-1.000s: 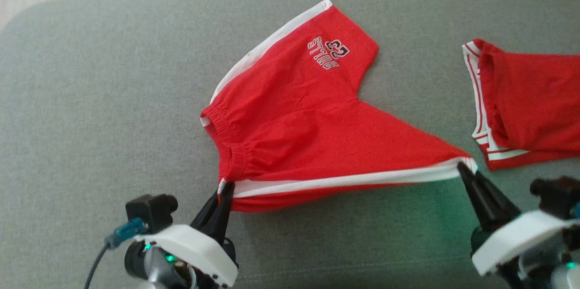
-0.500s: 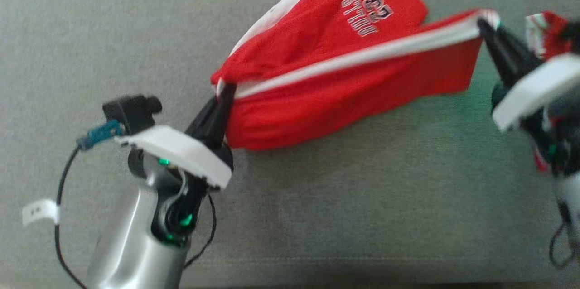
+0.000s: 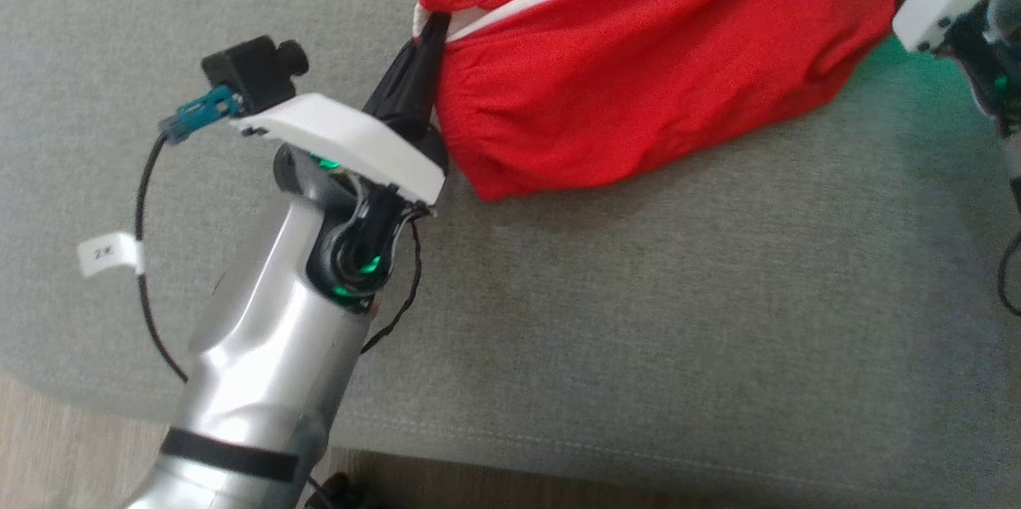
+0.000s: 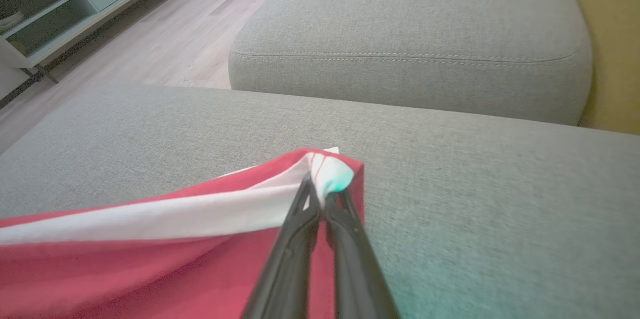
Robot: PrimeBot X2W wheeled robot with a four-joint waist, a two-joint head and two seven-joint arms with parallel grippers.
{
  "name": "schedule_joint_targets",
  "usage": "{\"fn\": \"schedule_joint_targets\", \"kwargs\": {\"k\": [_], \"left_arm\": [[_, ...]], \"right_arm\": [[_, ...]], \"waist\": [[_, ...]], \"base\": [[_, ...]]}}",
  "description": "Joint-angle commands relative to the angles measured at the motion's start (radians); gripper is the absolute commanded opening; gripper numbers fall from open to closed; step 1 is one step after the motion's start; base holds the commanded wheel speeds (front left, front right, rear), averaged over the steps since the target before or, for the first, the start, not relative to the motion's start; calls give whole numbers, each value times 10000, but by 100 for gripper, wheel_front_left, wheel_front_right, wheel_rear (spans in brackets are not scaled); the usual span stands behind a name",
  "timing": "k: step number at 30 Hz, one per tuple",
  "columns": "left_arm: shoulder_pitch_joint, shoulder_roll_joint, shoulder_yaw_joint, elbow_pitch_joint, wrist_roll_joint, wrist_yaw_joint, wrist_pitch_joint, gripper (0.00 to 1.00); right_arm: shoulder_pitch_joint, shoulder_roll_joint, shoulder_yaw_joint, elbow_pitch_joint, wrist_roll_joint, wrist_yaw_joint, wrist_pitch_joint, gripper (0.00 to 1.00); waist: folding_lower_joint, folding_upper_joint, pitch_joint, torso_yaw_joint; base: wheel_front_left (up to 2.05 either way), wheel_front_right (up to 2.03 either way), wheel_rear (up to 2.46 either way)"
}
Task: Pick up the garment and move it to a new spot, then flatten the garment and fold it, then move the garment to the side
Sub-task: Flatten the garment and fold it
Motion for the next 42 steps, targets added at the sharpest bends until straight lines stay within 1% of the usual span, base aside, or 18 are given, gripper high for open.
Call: {"fn": "schedule_joint_targets", "kwargs": {"k": [1, 3, 4, 5, 6, 7, 12, 15, 17, 20, 24, 27, 33, 37, 38, 39, 40, 42], "left_arm": [[-355, 197, 122, -82, -119, -14, -213, 0], [-635, 196, -185, 363, -283, 24, -441, 0], [-743, 196, -324, 574, -345, 41, -546, 0], [-815, 196, -438, 752, -449, 61, -642, 4], [-862, 196, -538, 914, -591, 87, -741, 36], [-884, 196, -644, 1068, -721, 100, -822, 100], [-812, 200, -994, 1674, -735, 220, -1534, 100], [-677, 294, -1118, 1853, -159, 521, -2057, 100], [-526, 449, -1057, 1736, 333, 841, -2340, 100], [-208, 747, -843, 1231, 1307, 1496, -2506, 100], [440, 1055, -57, -435, 3168, 2356, -2525, 100], [1035, 1112, 250, -1500, 4226, 2678, -2527, 100], [1829, 1439, 558, -2460, 5524, 2907, -2529, 100], [2309, 1631, 616, -2680, 6025, 3034, -2529, 100], [2309, 1631, 616, -2680, 6025, 3034, -2529, 100], [2537, 1729, 642, -2720, 6186, 3056, -2529, 100], [2537, 1729, 642, -2720, 6186, 3056, -2529, 100], [2765, 1766, 706, -2755, 6260, 3063, -2529, 100]], "right_arm": [[-243, -74, 193, -84, 132, 35, -178, 0], [-556, -19, 520, 305, 304, 35, -440, 0], [-668, 10, 688, 486, 382, 35, -573, 20], [-763, 45, 848, 598, 459, 35, -767, 72], [-831, 74, 1003, 707, 529, 35, -986, 100], [-872, 87, 1157, 793, 580, 35, -1239, 100], [-677, 18, 1690, 1144, 603, 35, -2863, 100], [-379, -59, 1870, 1207, 394, 35, -3915, 100], [-154, -84, 1869, 1174, 210, 35, -4485, 100], [273, -120, 1558, 933, -165, 35, -4893, 100], [1187, -24, 593, 111, -805, 35, -5019, 100], [2144, 181, -422, -829, -1357, 35, -5027, 100], [4276, 794, -1830, -2513, -2447, 35, -5008, 100], [5534, 1283, -2466, -3624, -3034, 35, -4581, 100], [5534, 1283, -2466, -3624, -3034, 35, -4581, 100], [6099, 1529, -2728, -4174, -3262, 35, -4292, 100], [6099, 1529, -2728, -4174, -3262, 35, -4292, 100], [6612, 1751, -2948, -4693, -3466, 35, -4022, 100]], "waist": [[0, 0, 226, 220], [0, 0, 305, 256], [0, 0, 326, 260], [0, 0, 346, 260], [0, 0, 357, 255], [0, 0, 357, 246], [0, 0, 181, 137], [0, 0, 23, -16], [0, 0, -102, -166], [0, 0, -318, -411], [0, 0, -605, -786], [0, 0, -858, -1071], [0, 0, -1395, -1524], [0, 0, -1709, -1804], [0, 0, -1709, -1804], [0, 0, -1807, -1916], [0, 0, -1807, -1916], [0, 0, -1905, -2016]], "base": [[0, 0, 0], [0, 0, 0], [0, 0, 0], [0, 0, 0], [0, 0, 0], [0, 0, 0], [0, 0, 0], [0, 0, 0], [0, 0, 0], [0, 0, 0], [0, 0, 0], [0, 0, 0], [0, 0, 0], [0, 0, 0], [0, 0, 0], [0, 0, 0], [0, 0, 0], [0, 0, 0]]}}
